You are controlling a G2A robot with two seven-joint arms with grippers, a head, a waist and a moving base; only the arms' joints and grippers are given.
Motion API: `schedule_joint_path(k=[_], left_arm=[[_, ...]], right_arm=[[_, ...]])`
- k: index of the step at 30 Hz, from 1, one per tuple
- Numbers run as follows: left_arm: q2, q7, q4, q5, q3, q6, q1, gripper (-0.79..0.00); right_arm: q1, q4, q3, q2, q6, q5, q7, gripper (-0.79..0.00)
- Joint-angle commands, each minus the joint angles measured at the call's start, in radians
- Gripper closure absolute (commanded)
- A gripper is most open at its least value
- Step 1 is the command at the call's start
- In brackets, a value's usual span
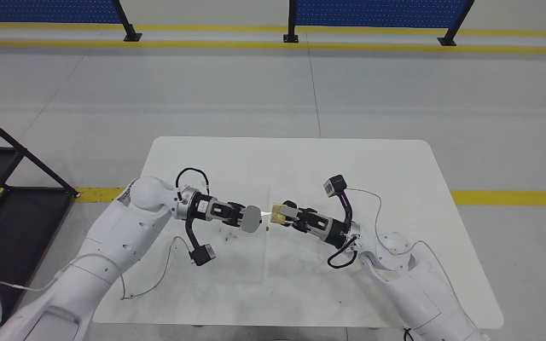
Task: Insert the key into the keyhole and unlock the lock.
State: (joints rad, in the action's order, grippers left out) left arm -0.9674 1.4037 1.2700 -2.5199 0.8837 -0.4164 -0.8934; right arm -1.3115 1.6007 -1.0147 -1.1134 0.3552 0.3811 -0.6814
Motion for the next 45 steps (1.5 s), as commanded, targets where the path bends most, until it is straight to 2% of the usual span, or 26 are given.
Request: schedule_joint_path(k=[1,45], left_arm=[[0.000,0.000,-0.001,0.000,-0.003,0.000,0.003,0.000],[-0.020,-0.026,-0.023,0.002,-0.063,-0.026,0.040,0.000]], right_arm=[[0.000,0.000,0.000,0.000,0.000,0.000,0.000,0.000],[0.000,0.000,0.000,0.000,0.000,0.000,0.000,0.000]])
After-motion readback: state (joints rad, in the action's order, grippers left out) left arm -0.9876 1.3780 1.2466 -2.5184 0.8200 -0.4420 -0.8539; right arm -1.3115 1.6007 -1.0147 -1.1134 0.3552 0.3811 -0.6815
